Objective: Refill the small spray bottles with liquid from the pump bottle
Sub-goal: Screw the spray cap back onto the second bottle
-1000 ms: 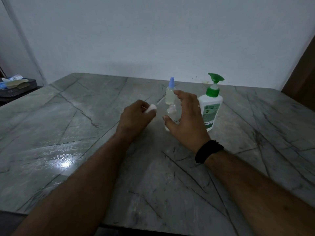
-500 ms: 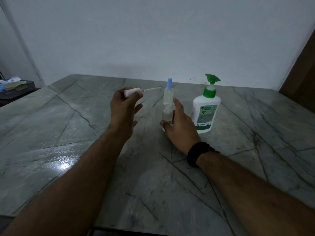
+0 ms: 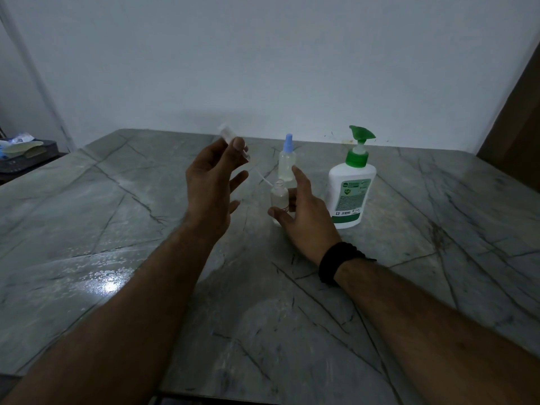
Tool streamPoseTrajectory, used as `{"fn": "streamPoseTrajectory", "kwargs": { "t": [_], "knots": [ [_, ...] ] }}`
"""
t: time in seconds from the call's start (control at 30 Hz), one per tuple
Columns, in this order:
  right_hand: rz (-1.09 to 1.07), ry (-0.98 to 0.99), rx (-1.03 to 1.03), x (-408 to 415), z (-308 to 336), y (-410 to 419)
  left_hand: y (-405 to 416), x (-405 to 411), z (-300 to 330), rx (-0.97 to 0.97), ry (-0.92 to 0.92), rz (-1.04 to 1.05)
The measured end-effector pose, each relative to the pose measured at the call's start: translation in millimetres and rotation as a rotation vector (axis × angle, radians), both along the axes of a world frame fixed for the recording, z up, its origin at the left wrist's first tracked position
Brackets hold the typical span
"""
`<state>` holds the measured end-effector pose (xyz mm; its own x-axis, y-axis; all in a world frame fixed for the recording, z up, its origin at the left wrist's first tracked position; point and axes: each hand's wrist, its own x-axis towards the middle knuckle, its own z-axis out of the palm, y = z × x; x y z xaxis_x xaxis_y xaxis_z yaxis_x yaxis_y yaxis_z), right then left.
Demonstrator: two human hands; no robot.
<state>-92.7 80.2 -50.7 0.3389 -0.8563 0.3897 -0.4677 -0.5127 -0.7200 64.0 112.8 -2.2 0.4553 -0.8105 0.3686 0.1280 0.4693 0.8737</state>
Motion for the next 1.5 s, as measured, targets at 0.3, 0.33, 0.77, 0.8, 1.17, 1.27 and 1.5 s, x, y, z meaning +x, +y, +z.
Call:
{"fn": "streamPoseTrajectory", "kwargs": {
  "t": [0.3, 0.33, 0.77, 0.8, 1.17, 1.27, 1.5],
  "knots": [
    [0.035, -0.003, -0.001, 1.4, -0.3, 1.5, 0.4, -2.1, 1.3, -0.031, -0.025, -0.026],
    [0.034, 0.0, -0.005, 1.6, -0.6, 1.7, 0.3, -2.8, 1.2, -0.031, -0.039, -0.033],
    [0.046, -0.004, 0.001, 1.8, -1.0, 1.3, 0.3, -0.6, 3.2, -0.052, 0.041, -0.049],
    [0.046, -0.006, -0.002, 1.9, -1.1, 1.5, 0.4, -1.4, 3.2, -0.051, 0.039, -0.053],
    [0.054, -0.031, -0.003, 1.3, 1.1, 5.7, -1.6, -9.1, -4.7, -0.039, -0.232, -0.067],
    [0.043, -0.053, 0.005, 0.2, 1.3, 4.7, -1.1, -14.5, -9.8, -0.045, -0.435, -0.059],
    [0.017, -0.066, 0.013, -0.9, -3.0, -2.3, -7.7, -16.9, -24.3, 0.066, -0.788, 0.079]
  ]
}}
